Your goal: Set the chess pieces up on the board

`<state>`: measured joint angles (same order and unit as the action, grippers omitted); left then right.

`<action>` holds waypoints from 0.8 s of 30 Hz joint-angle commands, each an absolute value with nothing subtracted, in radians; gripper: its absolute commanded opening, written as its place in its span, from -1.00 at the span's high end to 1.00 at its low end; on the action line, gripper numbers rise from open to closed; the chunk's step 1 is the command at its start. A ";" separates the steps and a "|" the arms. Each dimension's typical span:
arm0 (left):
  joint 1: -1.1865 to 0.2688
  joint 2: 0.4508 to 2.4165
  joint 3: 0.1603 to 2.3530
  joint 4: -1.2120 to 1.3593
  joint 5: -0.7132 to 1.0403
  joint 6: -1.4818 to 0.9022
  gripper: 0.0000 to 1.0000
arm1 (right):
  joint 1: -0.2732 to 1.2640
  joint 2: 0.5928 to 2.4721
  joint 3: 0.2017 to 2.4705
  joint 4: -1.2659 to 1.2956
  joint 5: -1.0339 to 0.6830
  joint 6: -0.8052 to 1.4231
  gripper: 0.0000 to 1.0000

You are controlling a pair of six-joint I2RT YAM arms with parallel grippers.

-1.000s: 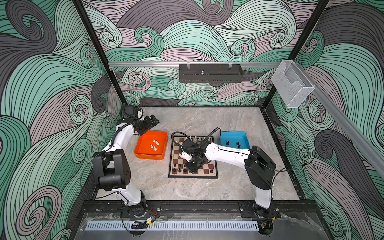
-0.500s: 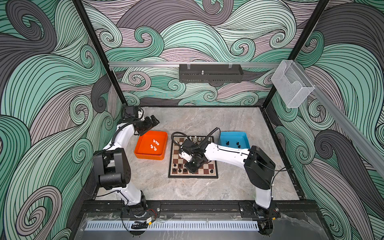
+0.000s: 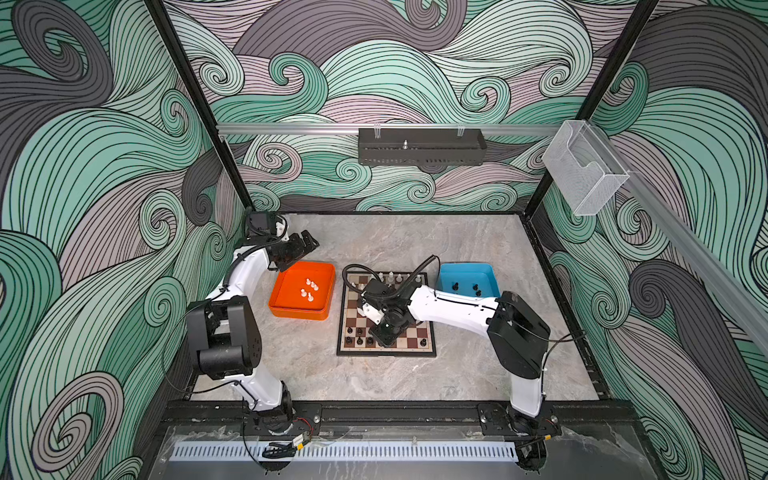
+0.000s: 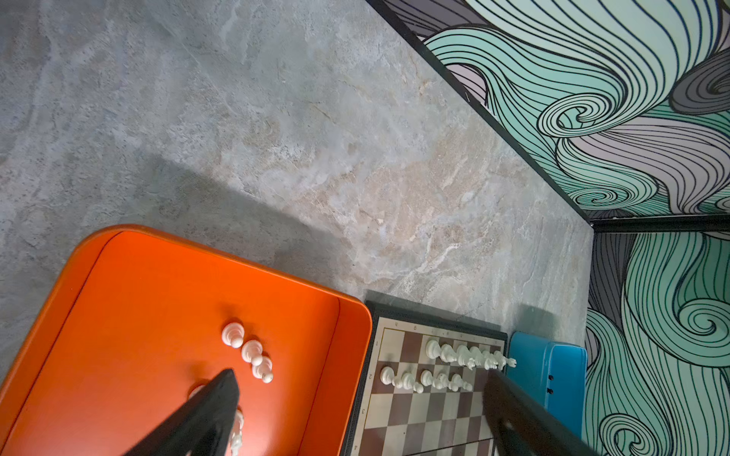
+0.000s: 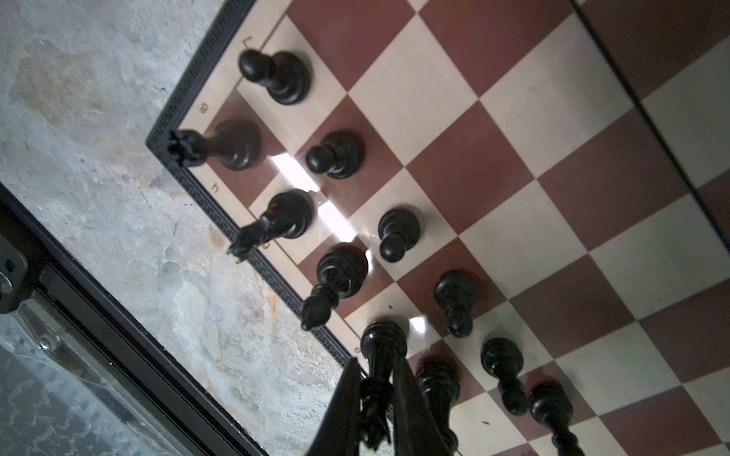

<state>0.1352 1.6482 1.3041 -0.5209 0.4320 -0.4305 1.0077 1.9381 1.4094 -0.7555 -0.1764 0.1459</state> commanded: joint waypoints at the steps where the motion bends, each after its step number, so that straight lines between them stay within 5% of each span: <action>1: 0.143 1.664 1.304 -0.511 0.451 -0.428 -0.97 | 1.008 1.956 1.429 -0.750 -0.181 0.137 0.68; 24: 0.143 1.664 1.299 -0.509 0.452 -0.430 -0.97 | 1.002 1.965 1.425 -0.748 -0.176 0.147 0.62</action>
<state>0.1352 1.6482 1.3041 -0.5190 0.4355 -0.4305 1.0058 1.9446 1.4094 -0.7433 -0.1818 0.1455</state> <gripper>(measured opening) 0.986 0.193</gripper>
